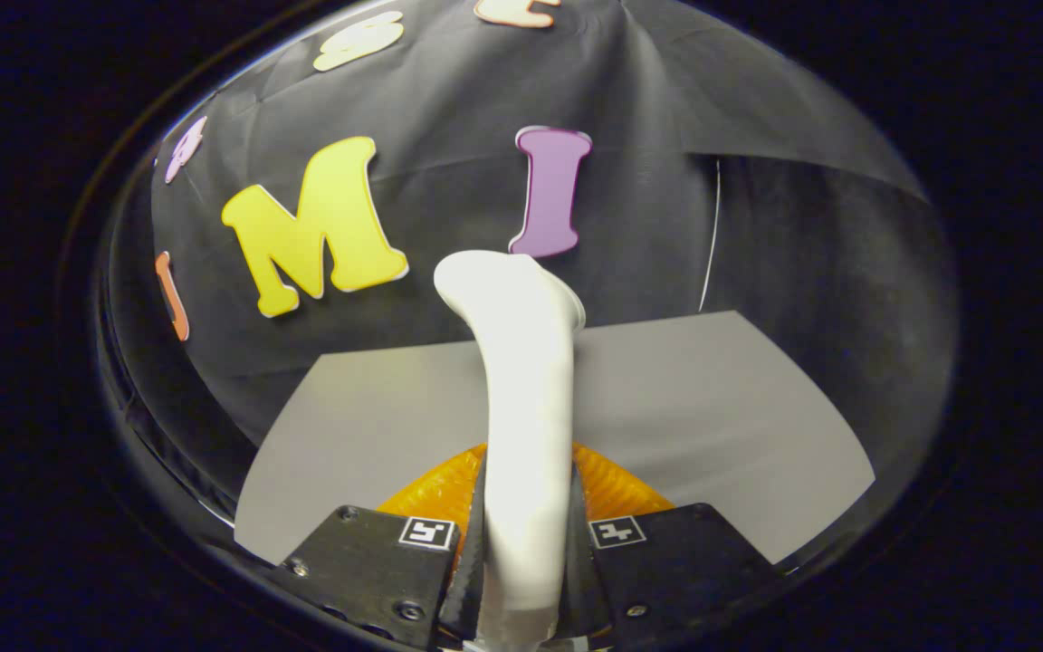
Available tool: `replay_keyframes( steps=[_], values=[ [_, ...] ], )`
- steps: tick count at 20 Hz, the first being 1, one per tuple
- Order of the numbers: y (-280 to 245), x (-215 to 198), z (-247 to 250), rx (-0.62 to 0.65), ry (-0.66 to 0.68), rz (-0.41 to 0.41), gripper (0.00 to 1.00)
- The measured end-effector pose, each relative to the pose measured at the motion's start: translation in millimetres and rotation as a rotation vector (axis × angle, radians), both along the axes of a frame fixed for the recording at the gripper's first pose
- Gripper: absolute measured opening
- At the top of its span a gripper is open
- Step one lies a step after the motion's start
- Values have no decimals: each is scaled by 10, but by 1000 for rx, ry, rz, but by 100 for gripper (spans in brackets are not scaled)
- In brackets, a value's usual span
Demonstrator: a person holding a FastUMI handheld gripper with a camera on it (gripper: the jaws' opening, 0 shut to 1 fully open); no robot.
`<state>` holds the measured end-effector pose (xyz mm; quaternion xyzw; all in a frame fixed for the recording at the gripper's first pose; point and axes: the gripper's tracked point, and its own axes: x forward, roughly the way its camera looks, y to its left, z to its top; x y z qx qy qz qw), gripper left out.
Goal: Iron the clothes twice with a garment steamer, once on the left side and once on the right side.
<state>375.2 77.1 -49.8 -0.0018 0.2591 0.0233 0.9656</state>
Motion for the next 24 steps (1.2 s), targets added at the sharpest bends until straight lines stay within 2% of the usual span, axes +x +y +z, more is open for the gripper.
replay_keyframes(
  steps=[5, 10, 20, 24],
  values=[
    [410, -511, 308, 58, -118, 32, 40],
    [903, -1198, 727, 121, -245, 63, 40],
    [1909, -2308, 1645, 58, -577, 90, 40],
    [2335, -2756, 1842, 56, -675, 87, 39]
  ],
)
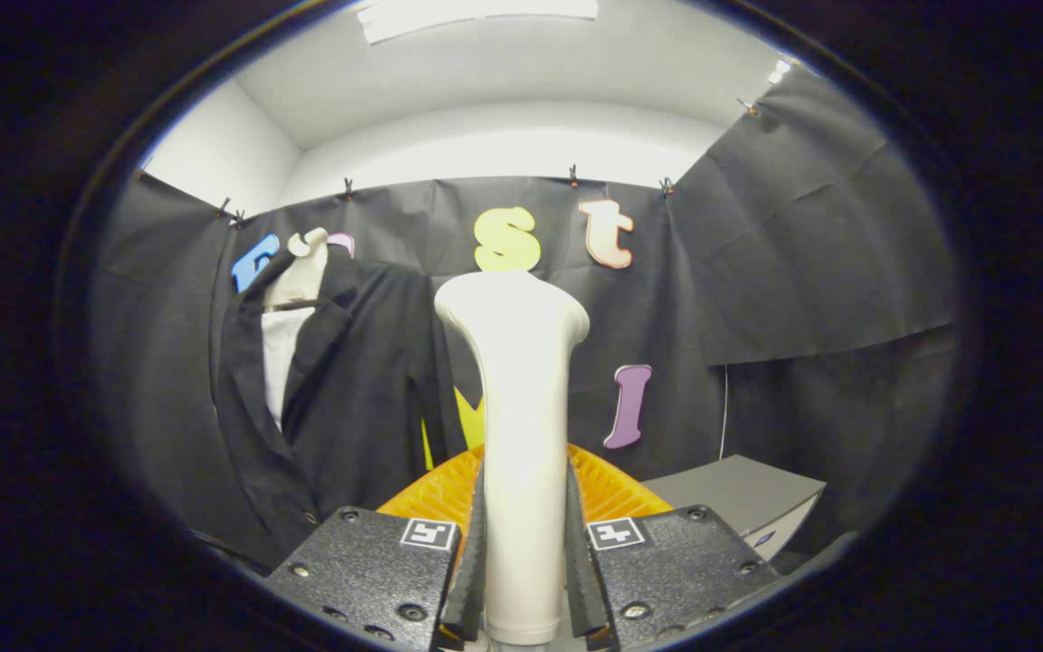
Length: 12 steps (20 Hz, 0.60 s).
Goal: Iron the clothes twice with a garment steamer, once on the left side and once on the right side.
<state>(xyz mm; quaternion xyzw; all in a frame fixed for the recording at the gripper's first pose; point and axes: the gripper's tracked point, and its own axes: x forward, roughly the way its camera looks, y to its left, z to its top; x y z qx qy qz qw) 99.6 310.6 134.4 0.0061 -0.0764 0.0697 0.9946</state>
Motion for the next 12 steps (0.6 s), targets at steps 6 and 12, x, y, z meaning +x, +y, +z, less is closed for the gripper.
replay_keyframes(
  steps=[6, 12],
  values=[
    [713, -265, 154, -20, -74, 32, 40],
    [1151, 69, 416, -11, -143, 21, 39]
  ],
)
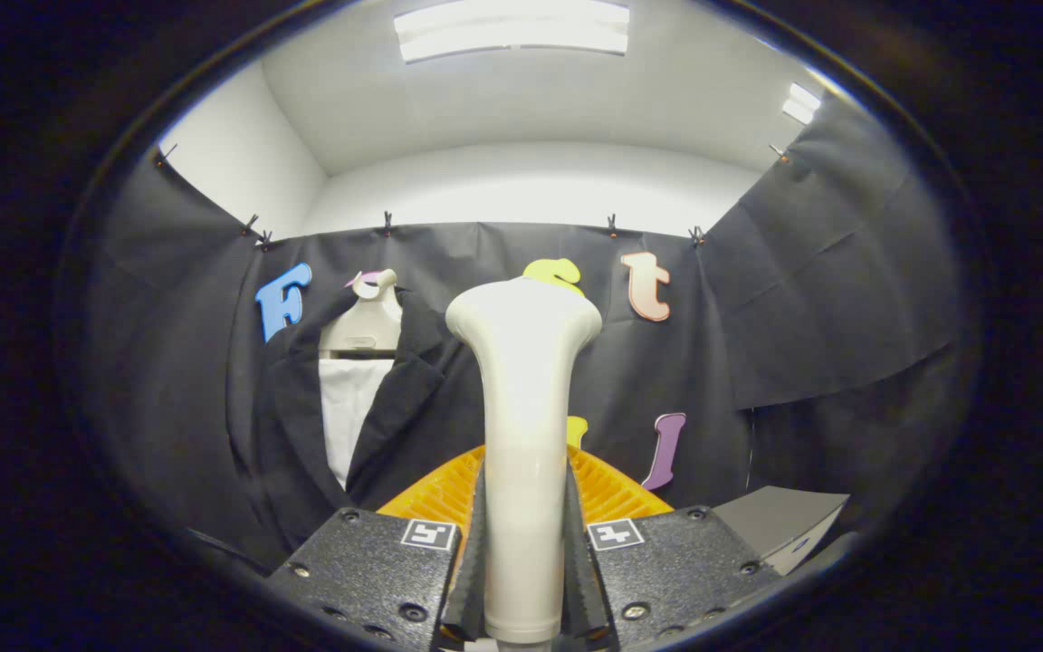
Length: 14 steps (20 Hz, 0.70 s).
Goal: Iron the clothes twice with a garment steamer, once on the left side and once on the right side.
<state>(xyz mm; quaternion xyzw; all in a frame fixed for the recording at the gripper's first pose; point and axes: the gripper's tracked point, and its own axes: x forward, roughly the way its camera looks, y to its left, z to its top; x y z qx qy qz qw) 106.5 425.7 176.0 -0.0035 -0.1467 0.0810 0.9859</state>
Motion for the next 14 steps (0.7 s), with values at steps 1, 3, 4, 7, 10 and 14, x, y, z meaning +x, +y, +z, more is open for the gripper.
replay_keyframes(
  steps=[1, 3, 4, 7, 10, 14],
  values=[
    [81, 43, 6, 1, -9, 9, 39],
    [266, 174, 56, -3, -21, 23, 39],
    [343, 245, 71, -12, -23, 26, 39],
    [520, 423, 103, -34, -26, 36, 40],
    [608, 550, 11, -73, -17, 29, 40],
    [638, 619, -246, -110, 38, 52, 40]
  ],
)
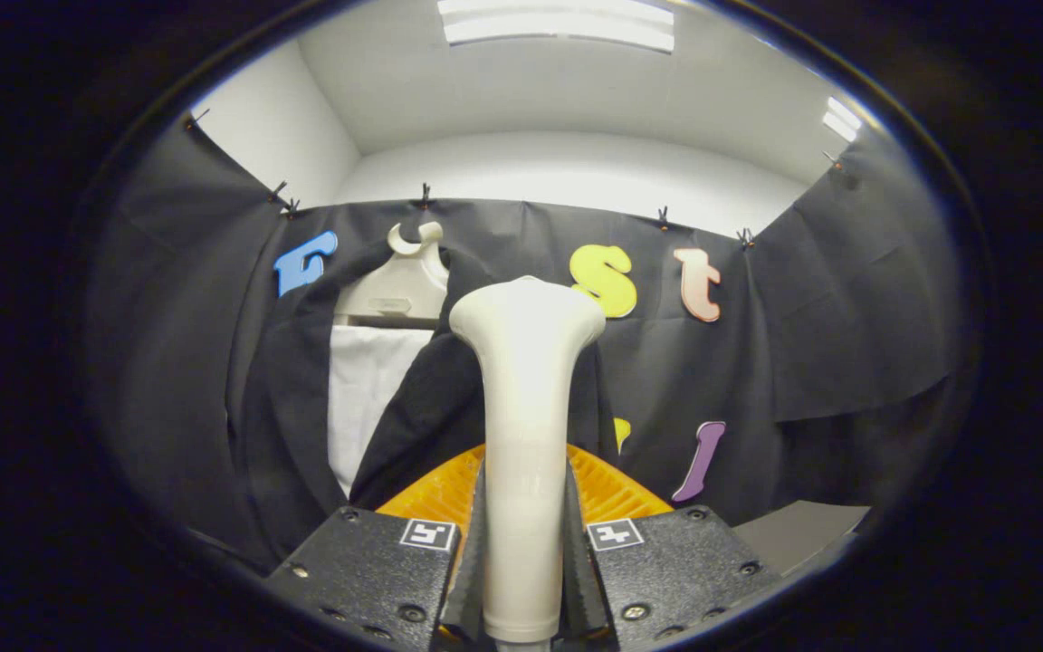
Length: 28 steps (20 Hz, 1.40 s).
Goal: Iron the clothes twice with a garment steamer, once on the left side and once on the right side.
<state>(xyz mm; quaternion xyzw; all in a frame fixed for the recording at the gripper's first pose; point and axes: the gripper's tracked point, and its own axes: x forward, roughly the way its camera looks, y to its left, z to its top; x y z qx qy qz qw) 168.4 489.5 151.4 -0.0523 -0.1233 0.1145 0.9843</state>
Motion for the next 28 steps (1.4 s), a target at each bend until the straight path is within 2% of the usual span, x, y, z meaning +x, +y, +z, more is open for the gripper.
replay_keyframes(
  steps=[11, 24, 28],
  values=[
    [-258, -208, -609, -22, 96, 7, 39],
    [-345, -459, -1849, -110, 332, 15, 40],
    [-455, -483, -2208, -145, 397, -14, 39]
  ],
)
